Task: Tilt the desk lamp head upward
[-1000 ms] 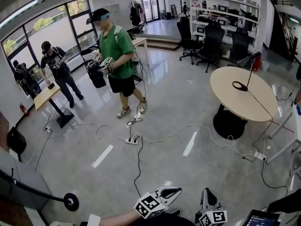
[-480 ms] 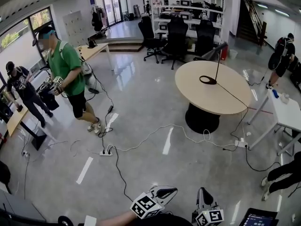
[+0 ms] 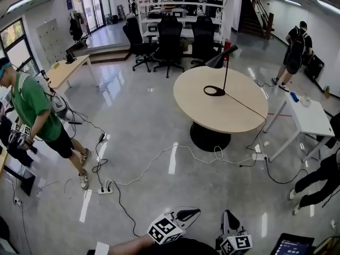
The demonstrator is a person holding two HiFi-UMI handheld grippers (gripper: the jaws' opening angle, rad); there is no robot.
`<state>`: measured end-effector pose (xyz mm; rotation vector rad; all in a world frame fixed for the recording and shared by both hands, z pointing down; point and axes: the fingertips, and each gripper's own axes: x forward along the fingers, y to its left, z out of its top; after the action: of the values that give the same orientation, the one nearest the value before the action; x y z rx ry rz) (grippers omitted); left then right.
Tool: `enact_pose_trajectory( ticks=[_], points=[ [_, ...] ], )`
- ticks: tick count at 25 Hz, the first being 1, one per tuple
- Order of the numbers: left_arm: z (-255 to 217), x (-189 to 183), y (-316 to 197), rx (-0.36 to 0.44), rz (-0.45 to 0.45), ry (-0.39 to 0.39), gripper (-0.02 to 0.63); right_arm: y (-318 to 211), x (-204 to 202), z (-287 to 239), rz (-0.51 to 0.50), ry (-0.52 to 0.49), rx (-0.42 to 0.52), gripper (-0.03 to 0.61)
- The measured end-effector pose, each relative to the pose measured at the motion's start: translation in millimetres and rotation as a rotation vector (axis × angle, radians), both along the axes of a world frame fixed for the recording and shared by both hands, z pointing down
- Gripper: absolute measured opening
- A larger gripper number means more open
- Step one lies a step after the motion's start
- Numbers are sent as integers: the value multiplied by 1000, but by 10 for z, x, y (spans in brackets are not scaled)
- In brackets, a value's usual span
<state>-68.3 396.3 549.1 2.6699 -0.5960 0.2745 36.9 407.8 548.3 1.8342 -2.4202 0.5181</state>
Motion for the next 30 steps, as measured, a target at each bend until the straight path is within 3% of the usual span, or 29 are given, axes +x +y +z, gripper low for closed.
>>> enact_pose_trajectory(
  ticks=[13, 21, 25, 30],
  points=[
    [245, -362, -868, -68, 6, 6, 5, -785, -342, 149, 20, -1, -66, 5],
    [326, -441, -1604, -87, -127, -30, 5, -1640, -343, 284, -100, -47, -90, 5],
    [202, -282, -2035, -74, -173, -34, 5, -2158, -119, 124, -130, -43, -57, 5],
    [88, 140, -2481, -40, -167, -57, 5, -2630, 287, 61, -136, -57, -43, 5]
  ],
)
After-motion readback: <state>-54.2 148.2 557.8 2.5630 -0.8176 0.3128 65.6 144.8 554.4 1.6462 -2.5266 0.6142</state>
